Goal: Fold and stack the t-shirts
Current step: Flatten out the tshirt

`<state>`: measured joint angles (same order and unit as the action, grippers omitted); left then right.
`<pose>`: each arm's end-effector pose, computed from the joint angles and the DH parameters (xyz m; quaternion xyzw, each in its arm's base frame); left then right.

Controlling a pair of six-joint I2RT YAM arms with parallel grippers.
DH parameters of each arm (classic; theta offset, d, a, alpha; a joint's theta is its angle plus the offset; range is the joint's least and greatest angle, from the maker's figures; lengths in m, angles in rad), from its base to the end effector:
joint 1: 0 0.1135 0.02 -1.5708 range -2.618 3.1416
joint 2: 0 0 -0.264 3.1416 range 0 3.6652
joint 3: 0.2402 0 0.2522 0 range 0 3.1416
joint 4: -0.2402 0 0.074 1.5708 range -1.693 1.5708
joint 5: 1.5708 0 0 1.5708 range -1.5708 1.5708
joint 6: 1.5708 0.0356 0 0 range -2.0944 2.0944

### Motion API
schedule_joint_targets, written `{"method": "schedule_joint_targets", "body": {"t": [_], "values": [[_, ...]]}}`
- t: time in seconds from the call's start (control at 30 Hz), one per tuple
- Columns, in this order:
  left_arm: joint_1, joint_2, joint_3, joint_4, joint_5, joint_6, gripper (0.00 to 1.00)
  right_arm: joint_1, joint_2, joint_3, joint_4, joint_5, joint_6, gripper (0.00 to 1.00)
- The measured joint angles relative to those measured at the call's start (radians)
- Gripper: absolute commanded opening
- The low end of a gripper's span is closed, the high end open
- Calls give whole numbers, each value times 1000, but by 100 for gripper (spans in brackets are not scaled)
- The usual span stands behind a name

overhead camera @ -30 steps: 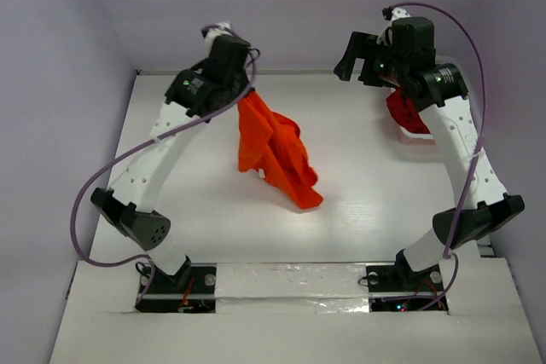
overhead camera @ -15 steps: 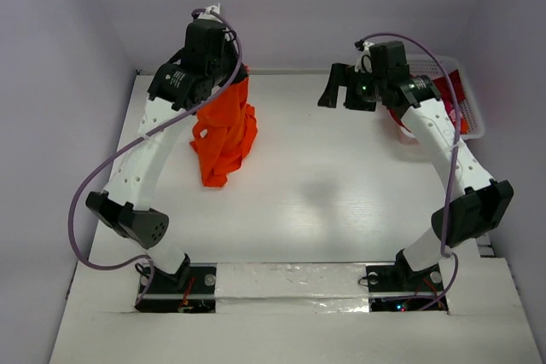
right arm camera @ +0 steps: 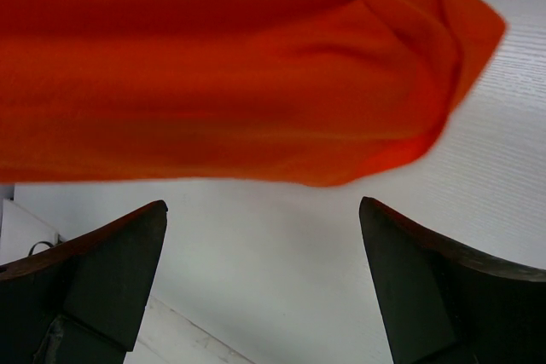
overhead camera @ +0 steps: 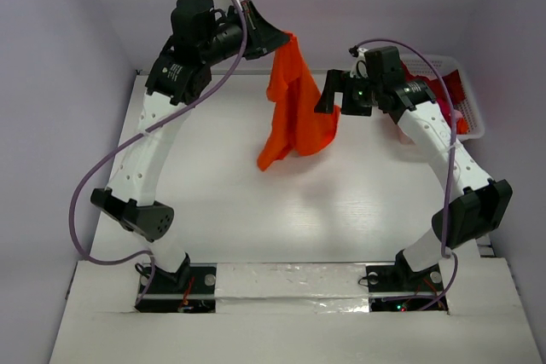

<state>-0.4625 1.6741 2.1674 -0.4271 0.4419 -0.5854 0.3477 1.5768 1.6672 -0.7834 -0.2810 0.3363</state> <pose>0.2979 -0.1656 0.5520 0.1188 0.6753 -0.4861 0.5419 0.3195 0.1263 0.3902 -0.0646 0.8959 0.2605 0.3539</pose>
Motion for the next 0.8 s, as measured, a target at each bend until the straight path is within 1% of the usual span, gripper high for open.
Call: {"method": "schedule_joint_targets", "body": {"t": [0.07, 0.17, 0.33, 0.57, 0.8], "values": [[3, -5, -2, 19, 42, -15, 0, 0, 0, 0, 0, 4, 0, 100], [22, -43, -47, 46, 82, -31, 0, 0, 0, 1, 0, 35, 5, 100], [66, -112, -107, 50, 106, -44, 0, 0, 18, 23, 2, 81, 24, 100], [101, -152, -113, 65, 121, -56, 0, 0, 68, 46, 10, 115, 38, 100], [106, -153, -115, 95, 142, -75, 0, 0, 92, 47, 11, 129, 38, 100]]}}
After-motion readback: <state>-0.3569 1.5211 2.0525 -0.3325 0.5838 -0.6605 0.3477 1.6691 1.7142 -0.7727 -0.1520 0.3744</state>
